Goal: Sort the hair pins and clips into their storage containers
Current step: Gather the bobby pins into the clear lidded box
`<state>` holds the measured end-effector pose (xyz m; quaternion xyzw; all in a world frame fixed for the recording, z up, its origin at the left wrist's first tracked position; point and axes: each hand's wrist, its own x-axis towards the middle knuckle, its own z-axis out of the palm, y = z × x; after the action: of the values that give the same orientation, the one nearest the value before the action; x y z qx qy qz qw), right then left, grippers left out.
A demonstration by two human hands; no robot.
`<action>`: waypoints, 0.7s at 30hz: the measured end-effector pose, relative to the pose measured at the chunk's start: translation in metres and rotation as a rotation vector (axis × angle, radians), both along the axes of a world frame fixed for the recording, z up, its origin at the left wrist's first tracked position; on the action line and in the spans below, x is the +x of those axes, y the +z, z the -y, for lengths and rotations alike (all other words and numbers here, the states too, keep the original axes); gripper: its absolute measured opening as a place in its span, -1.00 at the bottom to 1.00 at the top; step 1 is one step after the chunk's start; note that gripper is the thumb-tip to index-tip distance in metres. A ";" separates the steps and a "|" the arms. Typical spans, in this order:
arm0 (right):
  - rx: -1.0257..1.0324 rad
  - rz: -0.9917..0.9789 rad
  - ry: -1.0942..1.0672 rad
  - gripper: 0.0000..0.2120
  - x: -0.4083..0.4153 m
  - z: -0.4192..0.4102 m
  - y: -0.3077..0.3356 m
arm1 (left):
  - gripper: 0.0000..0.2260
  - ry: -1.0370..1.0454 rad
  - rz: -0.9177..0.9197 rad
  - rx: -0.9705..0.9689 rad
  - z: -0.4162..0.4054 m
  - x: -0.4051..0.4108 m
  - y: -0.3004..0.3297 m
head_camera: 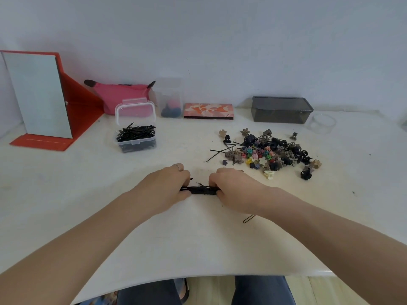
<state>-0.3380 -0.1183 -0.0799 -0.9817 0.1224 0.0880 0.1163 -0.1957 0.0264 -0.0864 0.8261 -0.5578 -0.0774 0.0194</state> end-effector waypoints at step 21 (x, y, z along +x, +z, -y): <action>0.095 0.019 0.013 -0.82 0.047 0.027 0.032 | -0.85 -0.259 0.364 0.245 -0.006 0.024 -0.014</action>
<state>-0.2913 -0.1451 -0.0475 -0.9766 0.1104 0.0854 0.1635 -0.1721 0.0321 -0.1003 0.7444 -0.6397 0.0035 -0.1917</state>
